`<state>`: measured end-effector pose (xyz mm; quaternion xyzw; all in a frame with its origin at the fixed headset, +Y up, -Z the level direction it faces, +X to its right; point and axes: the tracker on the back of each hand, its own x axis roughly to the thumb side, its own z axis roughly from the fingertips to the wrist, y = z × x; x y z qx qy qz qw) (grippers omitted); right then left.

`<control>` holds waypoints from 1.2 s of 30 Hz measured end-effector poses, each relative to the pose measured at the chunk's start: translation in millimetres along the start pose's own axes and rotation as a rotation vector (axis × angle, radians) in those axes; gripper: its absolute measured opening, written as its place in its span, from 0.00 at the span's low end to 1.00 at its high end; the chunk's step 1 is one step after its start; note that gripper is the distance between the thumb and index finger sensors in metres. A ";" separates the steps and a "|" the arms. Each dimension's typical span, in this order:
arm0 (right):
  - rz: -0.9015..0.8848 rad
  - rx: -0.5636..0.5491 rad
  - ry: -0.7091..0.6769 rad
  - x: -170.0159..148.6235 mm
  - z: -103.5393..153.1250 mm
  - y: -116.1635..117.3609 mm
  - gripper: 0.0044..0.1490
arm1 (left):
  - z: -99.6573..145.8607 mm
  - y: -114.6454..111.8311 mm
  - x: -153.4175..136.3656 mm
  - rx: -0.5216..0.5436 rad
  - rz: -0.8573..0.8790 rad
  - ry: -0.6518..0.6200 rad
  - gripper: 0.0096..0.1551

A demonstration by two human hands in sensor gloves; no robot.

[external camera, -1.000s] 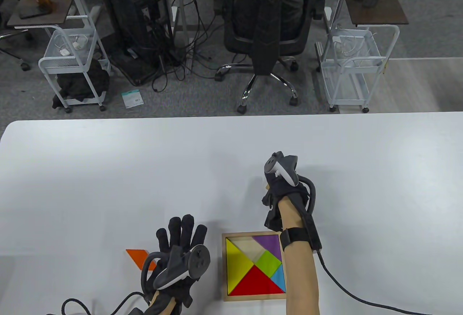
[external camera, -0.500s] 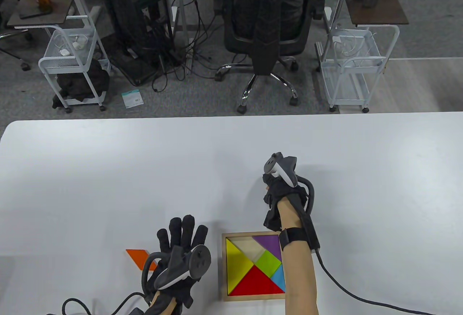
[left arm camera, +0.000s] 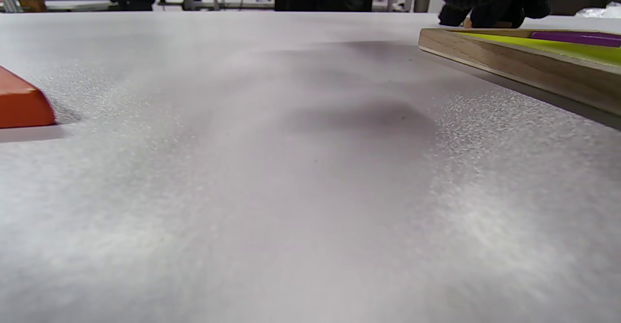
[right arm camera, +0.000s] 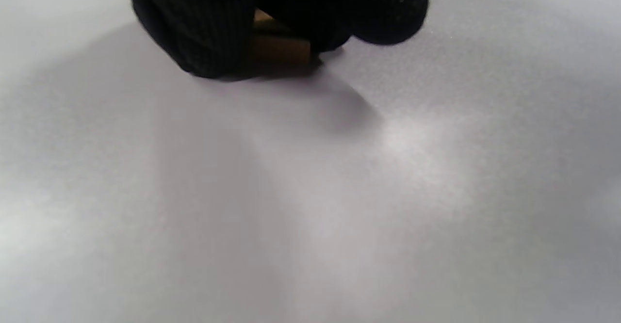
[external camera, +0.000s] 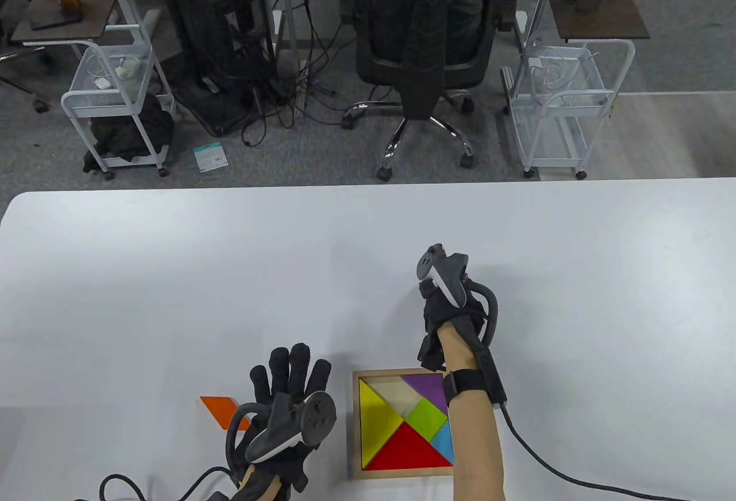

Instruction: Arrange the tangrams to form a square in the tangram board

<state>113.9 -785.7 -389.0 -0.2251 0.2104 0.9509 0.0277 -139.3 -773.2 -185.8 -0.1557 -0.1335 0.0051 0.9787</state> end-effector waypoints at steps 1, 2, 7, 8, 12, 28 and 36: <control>0.000 -0.006 0.002 0.4 0.6 0.0 0.32 | -0.1 -0.2 0.4 -0.001 -0.002 -0.001 0.47; 0.002 -0.012 0.004 0.7 0.9 0.1 0.32 | -0.2 -0.4 0.6 -0.002 -0.003 -0.001 0.47; 0.032 -0.033 0.001 2.6 3.3 -0.3 0.32 | -0.1 -0.3 0.6 -0.002 -0.003 0.000 0.47; 0.034 -0.036 -0.001 2.4 3.6 -0.2 0.31 | 0.0 -0.2 0.3 -0.001 -0.003 0.001 0.47; 0.011 -0.044 -0.069 -2.6 9.0 -0.5 0.29 | 0.8 0.9 -1.8 0.007 0.002 0.008 0.47; 0.230 -0.469 -0.892 -61.3 181.7 7.6 0.29 | 1.9 0.6 -3.8 0.004 -0.003 0.024 0.47; 0.207 -0.507 -0.997 -78.7 212.3 29.6 0.29 | 1.6 0.4 -9.7 0.005 0.007 0.051 0.47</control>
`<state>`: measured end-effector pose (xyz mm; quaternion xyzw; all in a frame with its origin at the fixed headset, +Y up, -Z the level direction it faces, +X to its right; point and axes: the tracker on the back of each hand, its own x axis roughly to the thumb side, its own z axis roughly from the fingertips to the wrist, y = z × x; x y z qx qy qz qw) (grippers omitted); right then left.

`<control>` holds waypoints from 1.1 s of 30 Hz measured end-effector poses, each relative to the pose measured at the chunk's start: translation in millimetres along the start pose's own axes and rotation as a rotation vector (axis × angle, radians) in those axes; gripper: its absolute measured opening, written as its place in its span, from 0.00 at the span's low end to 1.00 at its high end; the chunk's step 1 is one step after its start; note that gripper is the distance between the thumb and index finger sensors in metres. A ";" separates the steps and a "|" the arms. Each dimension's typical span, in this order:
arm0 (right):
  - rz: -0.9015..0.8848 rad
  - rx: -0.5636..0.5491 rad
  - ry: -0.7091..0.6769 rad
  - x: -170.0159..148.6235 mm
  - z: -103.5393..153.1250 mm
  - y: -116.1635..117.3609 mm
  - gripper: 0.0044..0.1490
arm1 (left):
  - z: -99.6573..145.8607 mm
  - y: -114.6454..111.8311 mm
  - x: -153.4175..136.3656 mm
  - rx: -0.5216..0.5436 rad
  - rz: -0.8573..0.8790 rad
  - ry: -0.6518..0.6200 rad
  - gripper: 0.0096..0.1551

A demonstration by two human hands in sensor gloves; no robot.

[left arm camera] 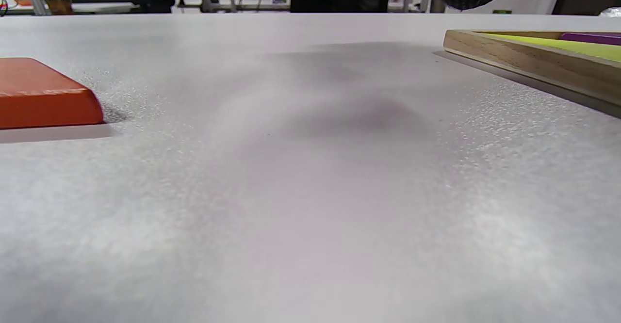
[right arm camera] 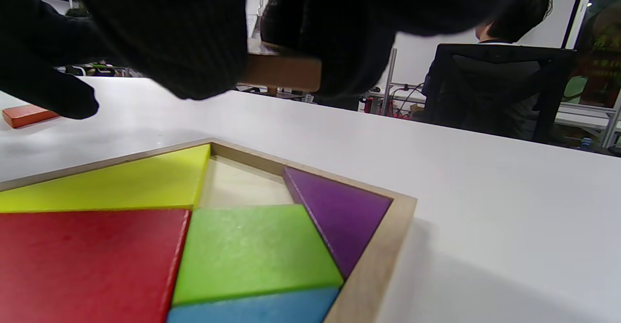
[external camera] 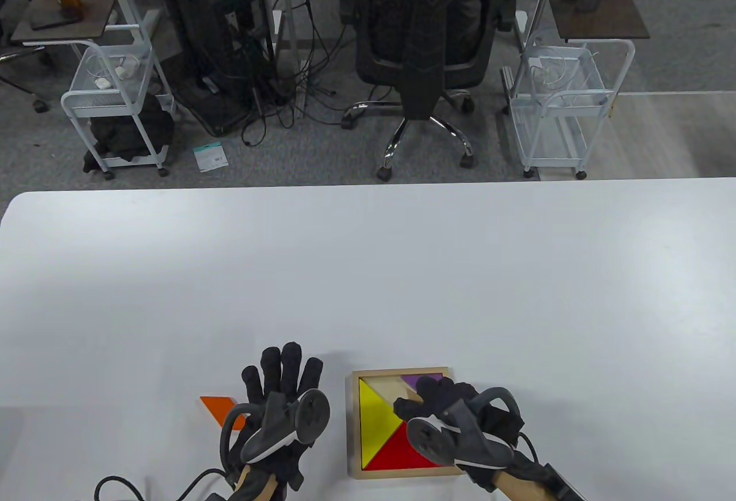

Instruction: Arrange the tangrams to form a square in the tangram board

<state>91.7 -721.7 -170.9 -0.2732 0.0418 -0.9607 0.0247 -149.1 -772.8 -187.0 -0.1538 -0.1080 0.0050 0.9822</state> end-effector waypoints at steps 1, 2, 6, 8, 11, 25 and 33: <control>-0.007 -0.008 0.005 -0.7 0.7 0.6 0.29 | -0.1 0.1 -0.6 0.001 0.003 0.002 0.47; -0.023 -0.020 0.009 -1.6 1.7 2.1 0.29 | -0.2 0.2 -1.2 0.002 0.006 0.003 0.47; -0.049 -0.002 -0.006 -4.3 2.8 4.3 0.29 | 0.1 2.1 -2.0 0.014 0.017 0.000 0.47; -0.053 -0.009 -0.009 -4.4 3.4 3.5 0.29 | 0.9 3.4 -1.2 0.026 0.017 -0.007 0.47; -0.064 -0.026 -0.023 -2.7 4.2 2.8 0.29 | 4.2 8.7 0.3 0.089 0.086 -0.050 0.46; -0.048 -0.129 -0.215 26.4 14.6 -5.3 0.28 | 5.5 3.6 20.6 0.015 0.981 -0.289 0.36; -0.044 -0.138 -0.293 40.9 16.9 -2.4 0.27 | -0.6 -5.7 21.1 -0.124 1.103 -0.278 0.30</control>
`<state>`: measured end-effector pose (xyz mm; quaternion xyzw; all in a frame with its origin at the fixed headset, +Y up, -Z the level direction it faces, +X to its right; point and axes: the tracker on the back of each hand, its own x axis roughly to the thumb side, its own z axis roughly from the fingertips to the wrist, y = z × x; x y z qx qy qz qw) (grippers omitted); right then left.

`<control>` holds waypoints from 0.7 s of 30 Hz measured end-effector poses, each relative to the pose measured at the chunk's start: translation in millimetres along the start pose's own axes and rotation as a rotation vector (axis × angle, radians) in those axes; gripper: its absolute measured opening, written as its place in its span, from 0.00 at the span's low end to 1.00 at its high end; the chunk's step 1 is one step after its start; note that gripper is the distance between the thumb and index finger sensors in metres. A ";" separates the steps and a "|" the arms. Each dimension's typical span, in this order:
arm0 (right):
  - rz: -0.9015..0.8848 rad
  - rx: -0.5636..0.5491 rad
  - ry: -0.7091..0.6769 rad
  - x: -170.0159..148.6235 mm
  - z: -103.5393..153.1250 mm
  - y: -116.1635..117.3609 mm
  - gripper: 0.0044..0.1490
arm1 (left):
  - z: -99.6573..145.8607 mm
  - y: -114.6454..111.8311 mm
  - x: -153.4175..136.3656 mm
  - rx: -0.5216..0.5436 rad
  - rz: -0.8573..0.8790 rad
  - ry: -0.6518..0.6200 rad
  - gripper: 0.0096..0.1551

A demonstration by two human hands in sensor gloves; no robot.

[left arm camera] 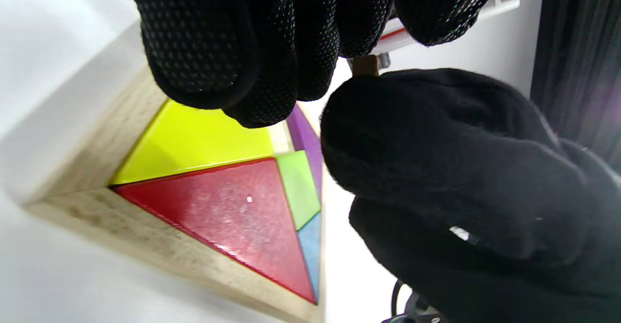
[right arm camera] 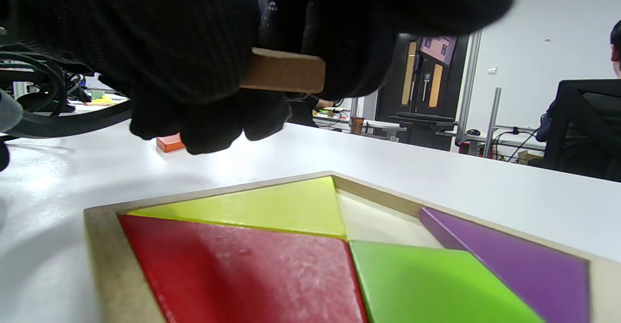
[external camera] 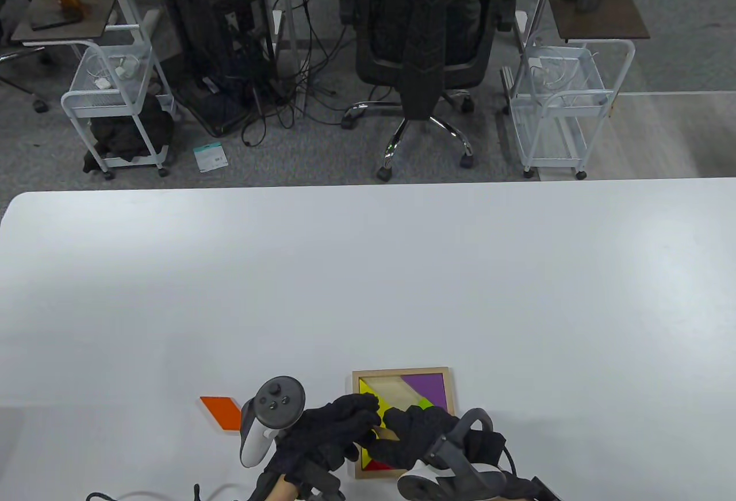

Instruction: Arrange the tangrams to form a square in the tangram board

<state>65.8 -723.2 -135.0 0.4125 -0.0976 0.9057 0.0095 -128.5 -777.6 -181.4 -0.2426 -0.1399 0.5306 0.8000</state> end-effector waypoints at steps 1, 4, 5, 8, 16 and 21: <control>0.001 -0.004 -0.003 0.8 -0.2 0.0 0.27 | -0.9 -0.7 -0.3 -0.018 -0.009 0.005 0.29; 0.003 -0.012 -0.010 1.8 -0.1 -0.4 0.27 | -3.2 -3.8 -1.3 -0.065 0.011 0.013 0.28; 0.004 -0.013 -0.011 1.9 0.0 -0.4 0.27 | -4.2 -5.2 -1.5 -0.084 0.021 0.017 0.27; 0.002 -0.010 -0.013 2.0 0.2 0.6 0.27 | -5.2 -7.0 -1.5 -0.073 0.022 0.006 0.23; -0.155 -0.128 0.079 -18.2 4.4 -12.4 0.31 | 2.3 3.7 -0.5 0.093 0.114 -0.042 0.21; -0.223 -0.240 0.258 -34.0 6.2 -18.6 0.41 | 6.9 8.7 -1.3 0.176 0.115 -0.044 0.21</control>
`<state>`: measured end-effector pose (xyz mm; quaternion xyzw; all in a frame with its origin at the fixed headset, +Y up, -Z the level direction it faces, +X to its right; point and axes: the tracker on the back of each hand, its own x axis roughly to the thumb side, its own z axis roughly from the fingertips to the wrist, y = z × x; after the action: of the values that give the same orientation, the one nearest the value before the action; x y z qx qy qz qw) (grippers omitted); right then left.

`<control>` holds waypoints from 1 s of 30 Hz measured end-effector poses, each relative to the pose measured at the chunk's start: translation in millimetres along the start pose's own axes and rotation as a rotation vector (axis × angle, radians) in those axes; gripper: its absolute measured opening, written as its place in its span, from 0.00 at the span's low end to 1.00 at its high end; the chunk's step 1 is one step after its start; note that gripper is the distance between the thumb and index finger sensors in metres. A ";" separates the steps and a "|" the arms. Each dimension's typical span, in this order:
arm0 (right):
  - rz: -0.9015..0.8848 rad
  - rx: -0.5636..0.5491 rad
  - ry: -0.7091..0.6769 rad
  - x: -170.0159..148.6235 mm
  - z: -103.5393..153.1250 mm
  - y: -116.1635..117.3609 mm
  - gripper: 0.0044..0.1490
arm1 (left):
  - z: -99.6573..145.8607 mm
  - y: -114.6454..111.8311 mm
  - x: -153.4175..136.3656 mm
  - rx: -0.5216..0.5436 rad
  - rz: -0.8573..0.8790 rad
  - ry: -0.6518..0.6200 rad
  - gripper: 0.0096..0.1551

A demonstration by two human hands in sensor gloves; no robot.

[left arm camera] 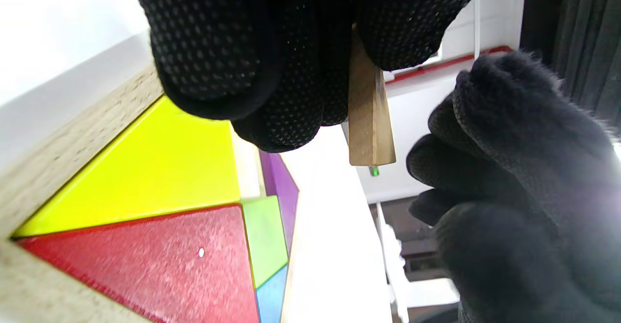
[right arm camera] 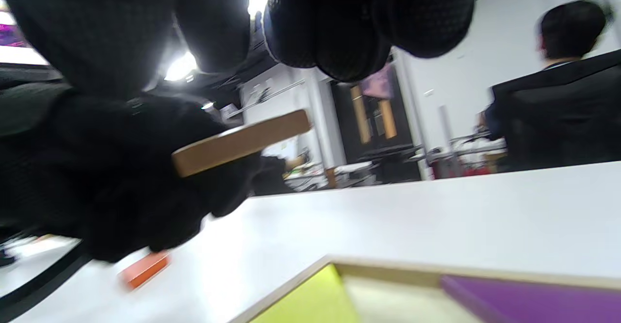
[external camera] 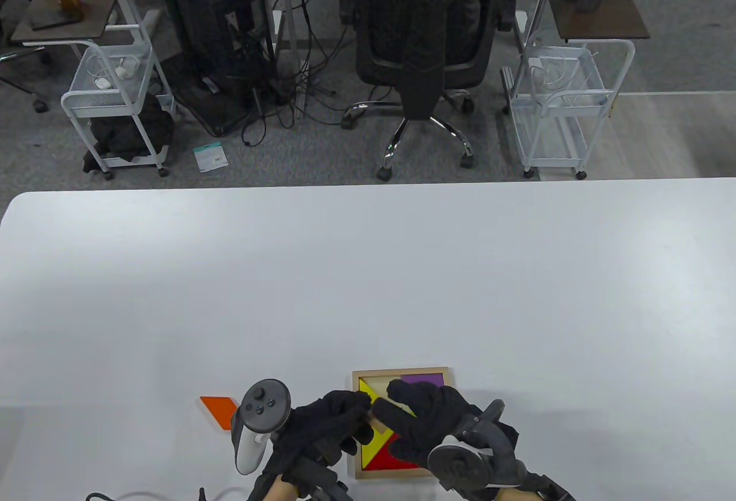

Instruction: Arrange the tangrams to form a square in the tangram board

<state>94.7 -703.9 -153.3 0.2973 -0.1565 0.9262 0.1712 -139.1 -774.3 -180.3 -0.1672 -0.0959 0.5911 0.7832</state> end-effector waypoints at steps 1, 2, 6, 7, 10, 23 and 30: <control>0.038 0.009 0.009 0.5 -0.5 0.5 0.42 | 0.2 -0.6 0.0 0.008 0.004 0.000 0.21; 0.070 0.011 0.020 1.5 -0.7 1.4 0.43 | 0.3 -1.6 0.0 0.014 0.011 0.002 0.21; 0.148 0.042 0.014 8.7 -3.4 8.4 0.43 | 1.0 -6.9 1.1 0.031 0.014 -0.001 0.21; 0.158 0.049 0.011 9.6 -4.0 9.3 0.43 | 1.3 -7.8 1.8 0.037 0.014 -0.005 0.21; 0.178 0.052 0.014 11.0 -5.2 10.7 0.41 | 2.4 -10.6 3.8 0.040 0.028 -0.012 0.21; 0.114 0.176 0.062 5.1 -9.8 9.5 0.43 | 4.5 -14.8 7.9 0.066 0.024 -0.043 0.21; 0.108 0.197 0.048 2.6 -9.1 10.3 0.43 | 5.3 -17.9 11.9 0.051 -0.031 -0.084 0.20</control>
<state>84.0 -709.0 -160.7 0.2815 -0.0766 0.9518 0.0945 -121.6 -766.5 -169.2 -0.1206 -0.1162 0.5875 0.7917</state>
